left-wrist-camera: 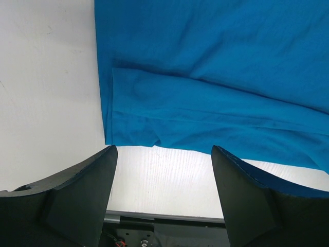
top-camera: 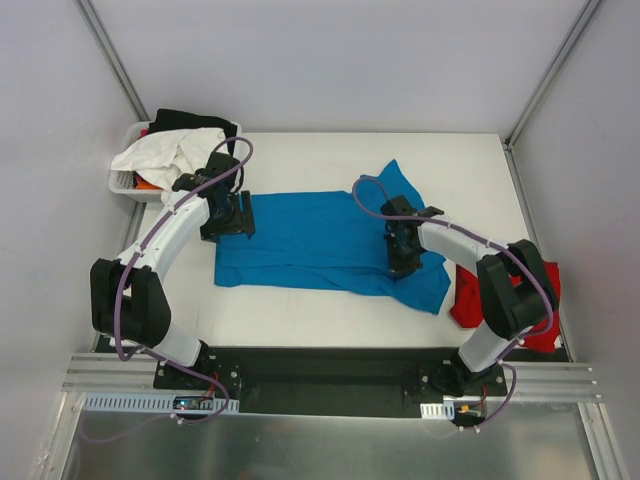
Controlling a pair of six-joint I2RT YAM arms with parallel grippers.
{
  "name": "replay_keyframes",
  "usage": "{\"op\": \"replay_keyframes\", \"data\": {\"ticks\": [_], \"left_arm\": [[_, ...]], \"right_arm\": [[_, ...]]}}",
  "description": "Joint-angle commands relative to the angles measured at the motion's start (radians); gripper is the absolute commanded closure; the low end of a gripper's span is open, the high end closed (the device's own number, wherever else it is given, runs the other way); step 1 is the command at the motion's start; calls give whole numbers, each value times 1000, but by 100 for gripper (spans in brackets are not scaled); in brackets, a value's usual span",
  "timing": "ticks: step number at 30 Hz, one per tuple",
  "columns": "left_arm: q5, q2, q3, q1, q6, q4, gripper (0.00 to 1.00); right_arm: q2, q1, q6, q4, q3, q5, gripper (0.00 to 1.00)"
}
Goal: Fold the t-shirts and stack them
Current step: Fold the tshirt
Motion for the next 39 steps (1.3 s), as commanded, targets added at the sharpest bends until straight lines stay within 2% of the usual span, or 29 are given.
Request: {"op": "replay_keyframes", "data": {"ticks": [1, 5, 11, 13, 16, 17, 19, 20, 31, 33, 34, 35, 36, 39], "left_arm": [[-2, -36, 6, -6, -8, -18, 25], [9, -25, 9, -6, -20, -18, 25], [18, -27, 7, -9, -31, -16, 25], [18, -36, -2, -10, -32, -18, 25], [21, -50, -20, -10, -32, -18, 25], [23, -51, -23, -10, -32, -18, 25], [23, -59, -34, -12, -31, -18, 25], [26, -62, -37, -12, -31, -18, 25], [58, -21, -10, -35, -58, -18, 25], [55, -8, 7, -42, -60, -18, 25], [52, -5, 10, -47, -60, -16, 25], [52, -1, 16, -47, -61, -16, 25], [52, 2, 18, -50, -63, -18, 25], [55, 9, 29, -59, -63, -19, 25]], "right_arm": [[-54, 1, -14, -72, 106, 48, 99], [-23, -12, -34, -121, 224, 62, 99], [95, -43, -77, -143, 314, 63, 99], [136, -60, -92, -138, 337, 57, 94], [191, -86, -106, -147, 375, 45, 55], [199, -98, -109, -152, 384, 37, 32], [192, -109, -111, -158, 387, 37, 18], [181, -115, -109, -159, 381, 43, 15], [-146, -117, -51, -187, 154, 126, 24], [-178, -117, -37, -202, 120, 83, 49], [-183, -115, -31, -201, 101, 65, 81], [-189, -114, -28, -193, 78, 65, 93], [-187, -112, -26, -183, 35, 66, 99], [-158, -115, -42, -143, 5, 72, 99]]}}
